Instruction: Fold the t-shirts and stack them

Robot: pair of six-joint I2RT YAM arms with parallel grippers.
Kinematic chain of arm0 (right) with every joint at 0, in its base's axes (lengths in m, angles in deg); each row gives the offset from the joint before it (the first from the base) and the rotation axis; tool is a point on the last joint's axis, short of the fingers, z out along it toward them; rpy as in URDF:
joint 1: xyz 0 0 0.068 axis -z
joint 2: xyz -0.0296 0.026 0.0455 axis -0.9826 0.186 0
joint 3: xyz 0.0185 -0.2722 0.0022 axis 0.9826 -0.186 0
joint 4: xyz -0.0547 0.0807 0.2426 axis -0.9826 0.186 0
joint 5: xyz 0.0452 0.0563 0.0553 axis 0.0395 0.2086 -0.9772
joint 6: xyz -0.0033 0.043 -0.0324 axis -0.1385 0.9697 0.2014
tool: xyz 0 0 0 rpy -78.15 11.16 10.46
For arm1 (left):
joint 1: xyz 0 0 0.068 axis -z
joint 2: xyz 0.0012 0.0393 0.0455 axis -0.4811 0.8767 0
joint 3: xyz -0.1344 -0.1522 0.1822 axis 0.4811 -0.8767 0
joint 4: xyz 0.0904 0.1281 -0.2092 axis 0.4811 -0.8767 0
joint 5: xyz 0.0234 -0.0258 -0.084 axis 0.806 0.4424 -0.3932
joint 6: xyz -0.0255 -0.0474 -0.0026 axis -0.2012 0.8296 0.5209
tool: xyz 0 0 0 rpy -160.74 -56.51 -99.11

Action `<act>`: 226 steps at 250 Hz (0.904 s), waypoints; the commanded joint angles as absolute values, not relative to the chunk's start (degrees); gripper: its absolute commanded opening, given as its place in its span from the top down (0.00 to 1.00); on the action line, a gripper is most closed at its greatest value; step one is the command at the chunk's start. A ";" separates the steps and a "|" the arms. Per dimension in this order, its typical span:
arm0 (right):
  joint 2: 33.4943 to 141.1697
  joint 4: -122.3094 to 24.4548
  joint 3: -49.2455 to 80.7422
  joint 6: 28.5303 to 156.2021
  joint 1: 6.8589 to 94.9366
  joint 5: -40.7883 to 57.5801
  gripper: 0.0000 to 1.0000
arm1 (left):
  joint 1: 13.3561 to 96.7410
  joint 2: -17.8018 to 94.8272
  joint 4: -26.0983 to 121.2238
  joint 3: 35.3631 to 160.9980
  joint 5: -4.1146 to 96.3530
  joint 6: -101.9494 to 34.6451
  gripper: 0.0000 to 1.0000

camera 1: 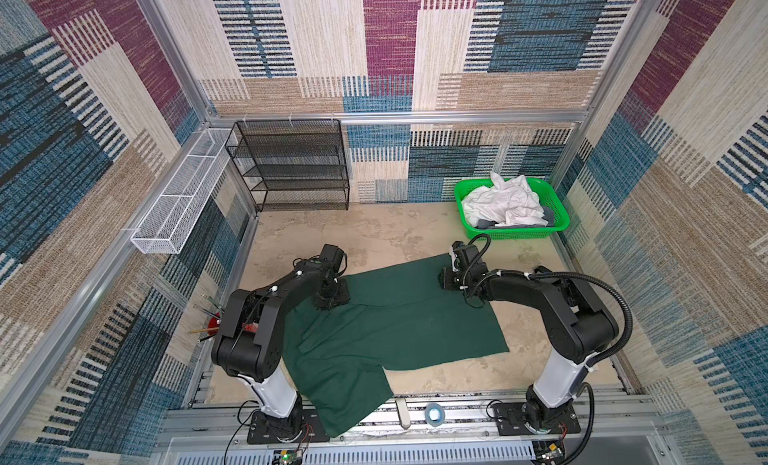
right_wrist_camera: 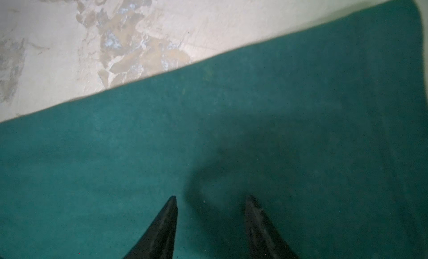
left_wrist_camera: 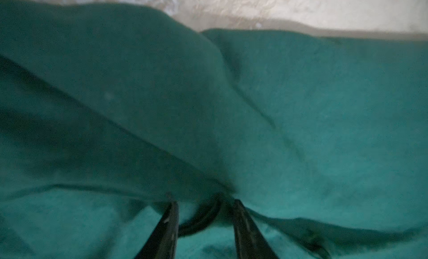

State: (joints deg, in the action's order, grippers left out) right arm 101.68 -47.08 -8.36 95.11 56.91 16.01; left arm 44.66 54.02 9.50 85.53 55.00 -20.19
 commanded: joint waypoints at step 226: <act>101.48 -44.14 -7.82 96.73 56.87 17.59 0.51 | 57.91 28.79 -0.73 72.49 36.01 -13.36 0.74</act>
